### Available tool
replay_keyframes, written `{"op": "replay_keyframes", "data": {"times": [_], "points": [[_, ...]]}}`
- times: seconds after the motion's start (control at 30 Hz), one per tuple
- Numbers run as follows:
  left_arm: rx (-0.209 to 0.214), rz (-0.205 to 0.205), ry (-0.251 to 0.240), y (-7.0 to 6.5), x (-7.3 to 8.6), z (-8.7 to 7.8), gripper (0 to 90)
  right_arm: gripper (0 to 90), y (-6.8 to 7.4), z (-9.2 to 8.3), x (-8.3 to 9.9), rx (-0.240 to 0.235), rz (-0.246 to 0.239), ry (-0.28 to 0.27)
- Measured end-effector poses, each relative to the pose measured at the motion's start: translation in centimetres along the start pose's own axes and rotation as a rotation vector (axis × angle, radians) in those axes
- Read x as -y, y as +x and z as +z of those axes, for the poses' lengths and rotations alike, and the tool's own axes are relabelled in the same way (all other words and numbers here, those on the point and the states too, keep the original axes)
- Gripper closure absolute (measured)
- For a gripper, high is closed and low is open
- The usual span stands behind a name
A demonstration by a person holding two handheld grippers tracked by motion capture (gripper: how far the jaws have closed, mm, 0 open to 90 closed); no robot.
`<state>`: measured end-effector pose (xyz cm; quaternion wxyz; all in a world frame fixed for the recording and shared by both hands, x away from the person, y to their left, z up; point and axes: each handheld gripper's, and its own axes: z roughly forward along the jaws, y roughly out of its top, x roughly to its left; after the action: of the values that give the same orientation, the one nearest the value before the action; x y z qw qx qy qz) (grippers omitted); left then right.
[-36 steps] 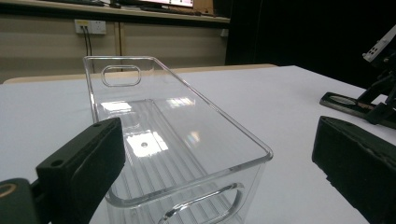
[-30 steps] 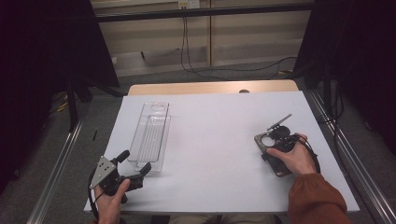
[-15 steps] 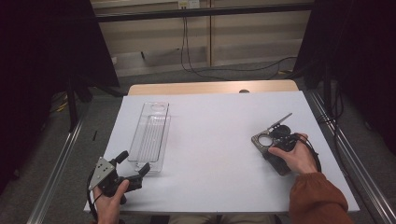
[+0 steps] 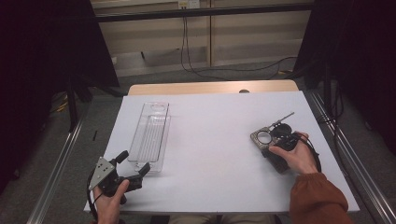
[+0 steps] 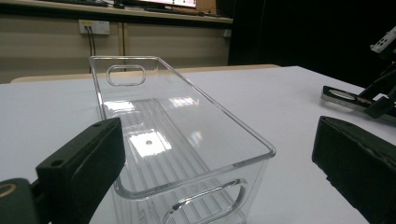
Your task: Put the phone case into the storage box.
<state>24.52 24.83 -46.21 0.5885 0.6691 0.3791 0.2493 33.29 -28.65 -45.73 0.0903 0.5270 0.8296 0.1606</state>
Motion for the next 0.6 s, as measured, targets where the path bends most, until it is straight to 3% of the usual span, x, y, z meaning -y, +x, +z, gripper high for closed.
{"op": "replay_keyframes", "data": {"times": [0.3,0.6], "points": [[0.002,0.001,-0.001,0.0,0.0,0.0,2.7,12.3,0.3,-1.0,0.0,-0.005,0.005,-0.045],[0.009,0.001,-0.001,0.1,0.0,0.0,2.8,12.3,0.4,-1.8,0.1,-0.027,-0.018,-0.127]]}}
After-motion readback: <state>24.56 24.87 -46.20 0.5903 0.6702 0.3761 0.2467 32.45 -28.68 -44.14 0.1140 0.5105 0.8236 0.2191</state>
